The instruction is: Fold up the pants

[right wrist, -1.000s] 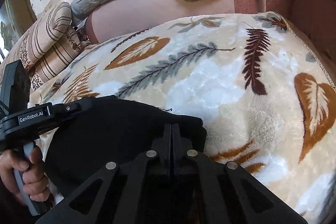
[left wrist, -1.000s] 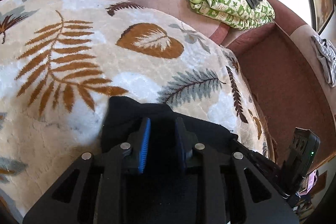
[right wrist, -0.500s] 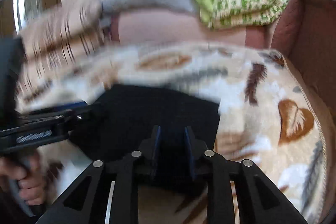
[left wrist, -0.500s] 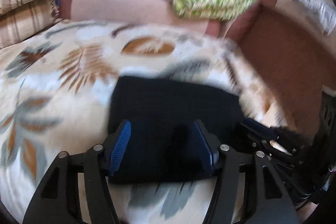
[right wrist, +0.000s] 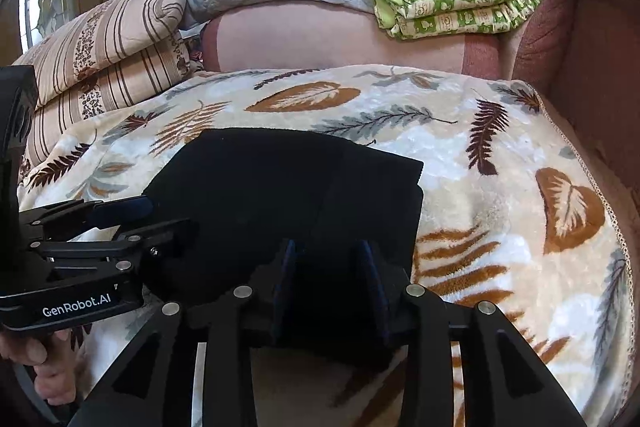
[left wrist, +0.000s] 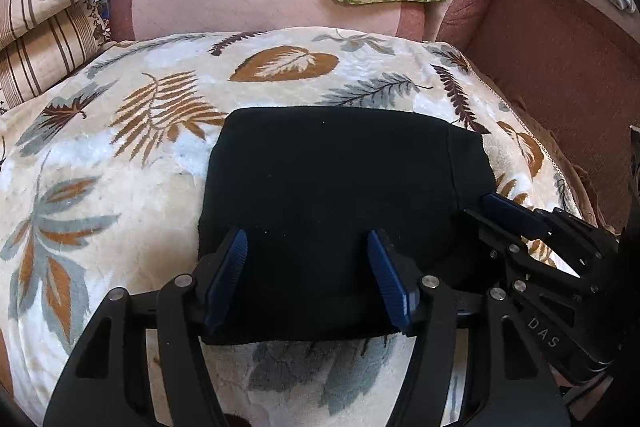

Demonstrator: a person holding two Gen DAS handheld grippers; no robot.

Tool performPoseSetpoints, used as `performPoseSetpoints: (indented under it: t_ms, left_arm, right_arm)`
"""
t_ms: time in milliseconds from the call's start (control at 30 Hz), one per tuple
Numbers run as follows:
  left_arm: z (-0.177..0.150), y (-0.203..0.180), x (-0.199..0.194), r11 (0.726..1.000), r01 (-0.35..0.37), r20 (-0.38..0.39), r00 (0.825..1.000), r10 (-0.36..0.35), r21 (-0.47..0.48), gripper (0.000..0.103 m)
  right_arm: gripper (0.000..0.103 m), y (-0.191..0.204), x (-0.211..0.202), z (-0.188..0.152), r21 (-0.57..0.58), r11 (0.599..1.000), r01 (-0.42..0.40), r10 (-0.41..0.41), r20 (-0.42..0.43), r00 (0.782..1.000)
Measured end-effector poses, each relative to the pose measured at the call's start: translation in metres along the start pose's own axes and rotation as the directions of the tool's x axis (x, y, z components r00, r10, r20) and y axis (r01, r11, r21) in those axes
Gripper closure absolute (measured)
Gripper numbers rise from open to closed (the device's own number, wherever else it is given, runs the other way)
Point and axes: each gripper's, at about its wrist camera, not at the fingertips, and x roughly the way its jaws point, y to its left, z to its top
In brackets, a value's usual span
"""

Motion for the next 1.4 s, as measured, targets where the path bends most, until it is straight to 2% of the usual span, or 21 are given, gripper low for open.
performPoseSetpoints:
  t_ms: [133,267,433,500,633,833,867,1000,1400]
  left_arm:
    - [-0.001,-0.001,0.000,1.000,0.005,0.002,1.000,-0.005,0.001,0.039]
    - [-0.001,-0.003,0.000,1.000,0.027,0.003,1.000,-0.027,0.005,0.028]
    - [-0.002,-0.005,0.000,0.999,0.037,0.005,0.999,-0.037,0.011,0.022]
    - [-0.001,-0.006,0.001,0.999,0.052,0.005,0.999,-0.053,0.011,0.016]
    - [-0.001,-0.005,0.002,0.998,0.061,0.002,0.998,-0.061,0.001,0.015]
    - [0.003,-0.002,0.005,0.993,0.113,-0.006,0.994,-0.113,-0.043,0.006]
    - [0.004,0.000,0.004,0.986,0.155,0.010,0.988,-0.155,-0.068,0.000]
    - [0.003,0.003,0.004,0.977,0.154,0.050,0.988,-0.148,-0.147,0.000]
    - [0.002,-0.005,0.002,0.991,0.121,0.047,0.992,-0.119,-0.062,0.000]
  right_arm:
    - [0.067,0.001,0.001,-0.001,-0.006,1.000,0.007,-0.007,0.007,1.000]
    - [0.066,0.002,0.000,-0.001,-0.007,1.000,0.004,-0.004,0.014,1.000]
    - [0.065,0.001,-0.002,-0.002,-0.004,1.000,-0.006,0.007,0.028,1.000]
    - [0.065,0.002,-0.003,-0.002,-0.008,1.000,-0.002,0.003,0.030,1.000]
    - [0.065,-0.001,-0.002,-0.002,0.005,1.000,-0.017,0.017,0.028,0.999]
    - [0.064,-0.008,-0.001,-0.003,0.041,0.998,-0.054,0.053,0.024,0.998]
    - [0.063,-0.005,-0.001,-0.003,0.028,0.999,-0.040,0.039,0.025,0.999]
    - [0.063,0.008,0.000,-0.003,-0.033,0.999,0.027,-0.026,0.027,0.999]
    - [0.062,0.006,-0.002,-0.004,-0.034,0.999,0.031,-0.030,0.036,0.999]
